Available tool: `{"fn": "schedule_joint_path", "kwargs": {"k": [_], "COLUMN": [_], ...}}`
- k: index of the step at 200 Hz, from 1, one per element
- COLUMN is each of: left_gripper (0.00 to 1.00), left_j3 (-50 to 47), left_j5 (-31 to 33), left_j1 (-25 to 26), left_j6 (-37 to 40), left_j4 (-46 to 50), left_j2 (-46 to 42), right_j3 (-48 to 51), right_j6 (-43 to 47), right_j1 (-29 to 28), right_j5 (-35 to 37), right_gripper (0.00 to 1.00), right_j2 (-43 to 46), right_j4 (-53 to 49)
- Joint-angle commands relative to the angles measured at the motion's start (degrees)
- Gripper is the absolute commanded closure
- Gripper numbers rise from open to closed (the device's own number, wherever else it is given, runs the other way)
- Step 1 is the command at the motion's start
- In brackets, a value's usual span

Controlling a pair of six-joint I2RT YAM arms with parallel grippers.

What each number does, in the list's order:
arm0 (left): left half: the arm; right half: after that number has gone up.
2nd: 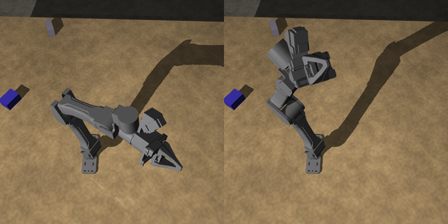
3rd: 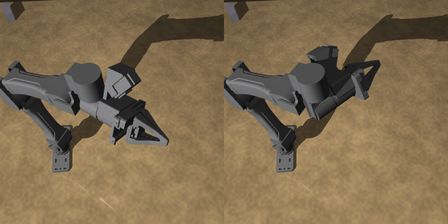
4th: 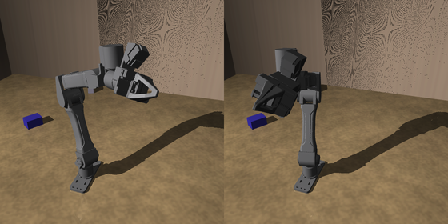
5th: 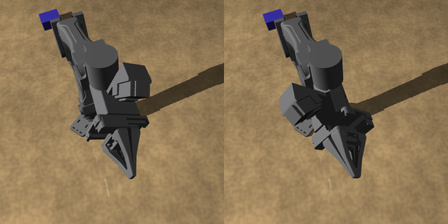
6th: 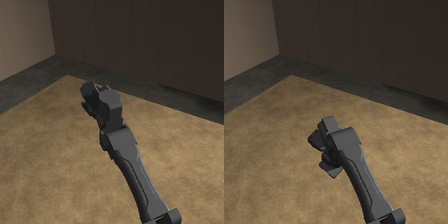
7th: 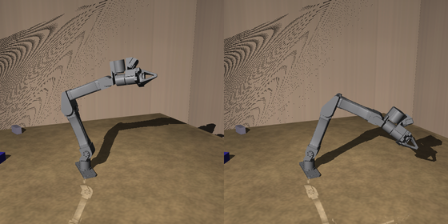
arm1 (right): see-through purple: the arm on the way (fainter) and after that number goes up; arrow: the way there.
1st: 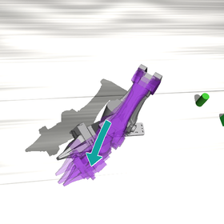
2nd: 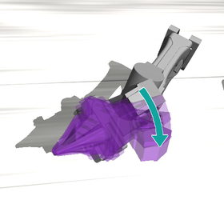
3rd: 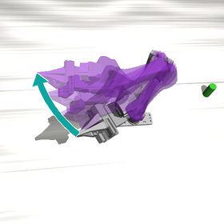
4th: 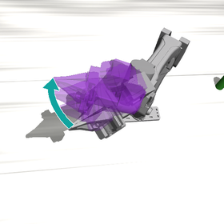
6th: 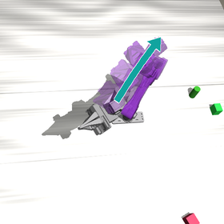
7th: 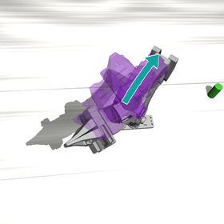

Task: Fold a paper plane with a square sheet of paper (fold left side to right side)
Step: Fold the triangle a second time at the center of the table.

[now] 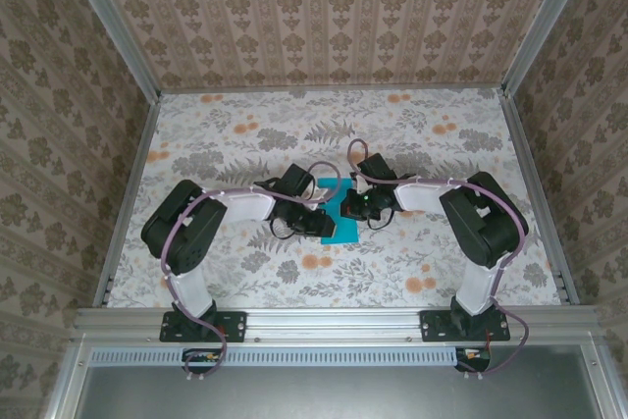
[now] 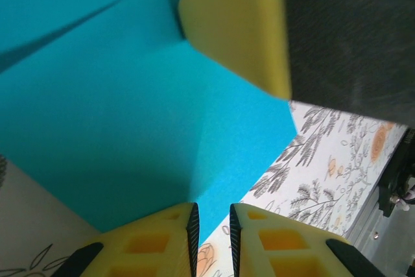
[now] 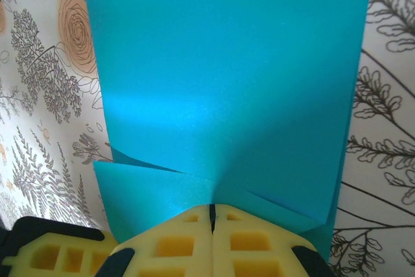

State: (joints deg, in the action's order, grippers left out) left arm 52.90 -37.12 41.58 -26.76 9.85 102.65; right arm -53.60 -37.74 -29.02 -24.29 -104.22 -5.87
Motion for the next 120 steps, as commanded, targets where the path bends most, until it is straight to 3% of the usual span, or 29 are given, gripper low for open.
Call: {"fn": "schedule_joint_path", "kwargs": {"k": [1, 62, 120], "left_gripper": [0.77, 0.78, 0.78], "left_j3": [2.67, 4.27, 1.95], "left_j5": [-2.0, -2.54, -1.31], "left_j1": [0.17, -0.1, -0.31], "left_j6": [1.83, 3.02, 3.84], "left_j4": [1.23, 1.33, 2.88], "left_j2": [-0.01, 4.52, 3.5], "right_j3": [-0.17, -0.45, -1.49], "right_j6": [-0.32, 0.16, 1.31], "right_j1": [-0.16, -0.19, -0.19], "right_j5": [1.68, 1.71, 3.35], "right_gripper": [1.0, 1.0, 1.0], "right_j2": [-2.3, -2.3, -3.05], "right_j4": [-4.4, -5.15, -8.3]}}
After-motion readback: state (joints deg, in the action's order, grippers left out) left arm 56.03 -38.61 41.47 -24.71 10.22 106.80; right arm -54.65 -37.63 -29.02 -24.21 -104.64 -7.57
